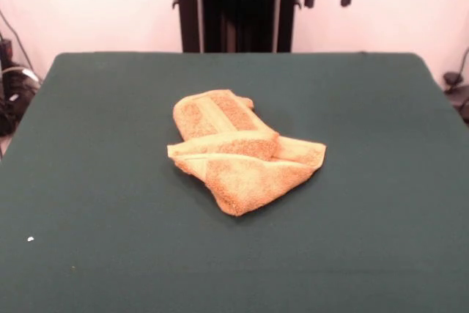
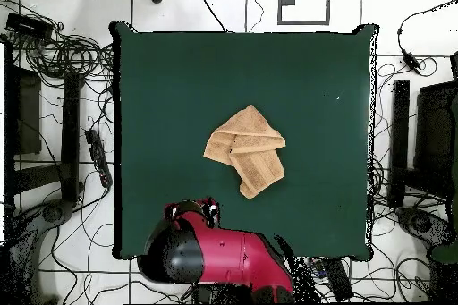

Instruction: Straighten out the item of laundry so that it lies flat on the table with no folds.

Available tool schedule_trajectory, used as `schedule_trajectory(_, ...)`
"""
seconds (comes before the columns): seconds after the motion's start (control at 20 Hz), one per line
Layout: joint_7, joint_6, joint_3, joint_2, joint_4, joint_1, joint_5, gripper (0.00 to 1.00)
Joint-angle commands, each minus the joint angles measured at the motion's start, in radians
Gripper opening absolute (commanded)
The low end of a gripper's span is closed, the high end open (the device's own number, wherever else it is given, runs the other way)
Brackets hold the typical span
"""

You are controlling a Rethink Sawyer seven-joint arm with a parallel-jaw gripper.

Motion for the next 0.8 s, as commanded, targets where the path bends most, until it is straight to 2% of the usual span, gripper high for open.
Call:
schedule_trajectory(0.05, 0.139, -0.094, 0.034, 0.150, 0.015, -0.003, -0.056, 1.00)
schedule_trajectory(0.4, 0.082, -0.128, 0.057, 0.207, -0.018, -0.088, -0.112, 1.00)
schedule_trajectory(0.8, 0.029, -0.110, 0.101, 0.245, -0.067, -0.200, -0.190, 1.00)
